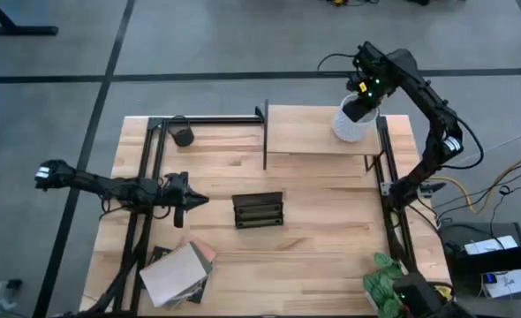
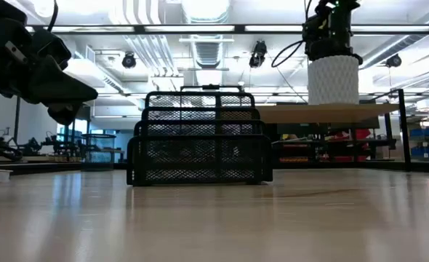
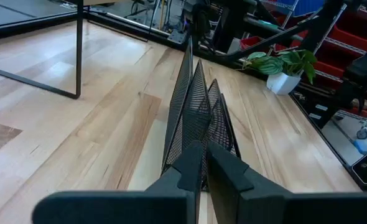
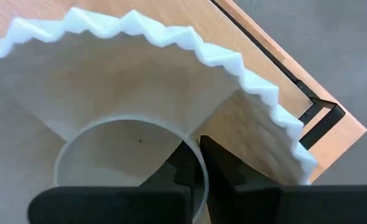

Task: Stock shelves
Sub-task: Put the white pen organizer onto the shelf, then put the white potted plant on the shelf

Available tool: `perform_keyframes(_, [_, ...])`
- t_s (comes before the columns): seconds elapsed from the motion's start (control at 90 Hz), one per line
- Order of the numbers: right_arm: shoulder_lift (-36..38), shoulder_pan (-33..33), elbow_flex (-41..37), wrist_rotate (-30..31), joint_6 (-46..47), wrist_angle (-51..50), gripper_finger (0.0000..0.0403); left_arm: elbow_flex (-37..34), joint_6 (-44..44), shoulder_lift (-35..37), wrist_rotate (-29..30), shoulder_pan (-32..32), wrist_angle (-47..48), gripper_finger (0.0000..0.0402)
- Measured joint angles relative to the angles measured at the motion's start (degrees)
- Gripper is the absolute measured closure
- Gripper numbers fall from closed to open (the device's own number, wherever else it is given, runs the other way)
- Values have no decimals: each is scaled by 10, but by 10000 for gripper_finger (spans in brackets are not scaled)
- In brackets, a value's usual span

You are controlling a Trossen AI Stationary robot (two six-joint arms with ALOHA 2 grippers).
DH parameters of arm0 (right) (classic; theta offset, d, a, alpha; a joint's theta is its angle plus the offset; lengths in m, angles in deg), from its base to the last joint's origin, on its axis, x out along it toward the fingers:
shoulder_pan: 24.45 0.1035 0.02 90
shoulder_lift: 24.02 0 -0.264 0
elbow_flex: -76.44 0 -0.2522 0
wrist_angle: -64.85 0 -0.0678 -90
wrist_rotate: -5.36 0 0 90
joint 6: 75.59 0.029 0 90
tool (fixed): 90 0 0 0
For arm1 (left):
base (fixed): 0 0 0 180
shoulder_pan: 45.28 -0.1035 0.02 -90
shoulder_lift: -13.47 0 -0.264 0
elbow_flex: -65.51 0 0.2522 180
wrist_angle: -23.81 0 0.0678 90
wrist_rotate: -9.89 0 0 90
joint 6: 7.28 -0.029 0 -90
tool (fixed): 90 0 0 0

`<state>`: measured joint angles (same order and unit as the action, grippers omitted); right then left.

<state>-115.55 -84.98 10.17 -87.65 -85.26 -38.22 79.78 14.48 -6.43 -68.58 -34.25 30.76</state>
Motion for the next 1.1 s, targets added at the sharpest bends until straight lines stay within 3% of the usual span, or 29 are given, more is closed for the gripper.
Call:
perform_keyframes(0.211, [1, 0, 0, 0, 0, 0, 395, 0, 0, 0, 0, 0, 0, 395])
perform_keyframes(0.722, [6, 0, 1, 0, -1, 5, 287, 0, 0, 0, 0, 0, 0, 395])
perform_keyframes(1.1, [31, 0, 1, 2, 1, 8, 278, 0, 0, 0, 0, 0, 0, 395])
